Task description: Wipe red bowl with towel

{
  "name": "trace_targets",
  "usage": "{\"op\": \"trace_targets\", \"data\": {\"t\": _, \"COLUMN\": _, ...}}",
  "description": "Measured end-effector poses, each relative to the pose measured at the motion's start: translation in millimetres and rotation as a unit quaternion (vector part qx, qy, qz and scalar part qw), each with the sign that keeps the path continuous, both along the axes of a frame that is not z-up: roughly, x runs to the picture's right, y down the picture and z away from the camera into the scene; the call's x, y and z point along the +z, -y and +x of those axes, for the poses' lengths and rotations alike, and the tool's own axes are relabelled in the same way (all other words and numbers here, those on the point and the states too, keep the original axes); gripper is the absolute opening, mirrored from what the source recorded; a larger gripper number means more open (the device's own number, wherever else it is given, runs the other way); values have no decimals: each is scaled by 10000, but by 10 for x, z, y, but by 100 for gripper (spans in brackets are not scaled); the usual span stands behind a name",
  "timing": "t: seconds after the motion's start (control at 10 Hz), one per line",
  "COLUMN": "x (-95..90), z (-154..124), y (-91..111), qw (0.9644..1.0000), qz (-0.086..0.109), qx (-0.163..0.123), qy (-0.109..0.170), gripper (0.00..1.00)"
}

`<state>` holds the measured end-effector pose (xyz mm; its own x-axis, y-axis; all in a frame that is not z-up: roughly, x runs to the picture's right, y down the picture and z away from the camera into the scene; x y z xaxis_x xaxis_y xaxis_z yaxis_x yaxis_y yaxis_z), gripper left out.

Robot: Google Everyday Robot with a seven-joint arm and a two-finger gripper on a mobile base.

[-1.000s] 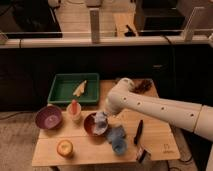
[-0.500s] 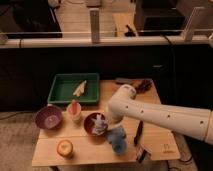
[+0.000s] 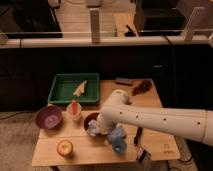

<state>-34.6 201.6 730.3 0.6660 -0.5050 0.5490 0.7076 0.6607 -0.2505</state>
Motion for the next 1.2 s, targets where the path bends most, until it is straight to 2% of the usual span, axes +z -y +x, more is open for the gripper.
{"op": "trace_targets", "data": {"t": 0.3, "x": -92, "z": -529, "y": 69, "qw": 9977, "qz": 105, "qx": -462, "qy": 475, "gripper": 0}}
{"op": "trace_targets", "data": {"t": 0.4, "x": -85, "z": -688, "y": 134, "qw": 9960, "qz": 161, "qx": -626, "qy": 620, "gripper": 0}}
{"op": "trace_targets", "data": {"t": 0.6, "x": 8, "z": -828, "y": 262, "qw": 9938, "qz": 212, "qx": -779, "qy": 762, "gripper": 0}}
{"op": "trace_targets", "data": {"t": 0.9, "x": 255, "z": -822, "y": 519, "qw": 9944, "qz": 265, "qx": -705, "qy": 737, "gripper": 0}}
{"op": "trace_targets", "data": {"t": 1.2, "x": 558, "z": -573, "y": 858, "qw": 9973, "qz": 355, "qx": -397, "qy": 514, "gripper": 0}}
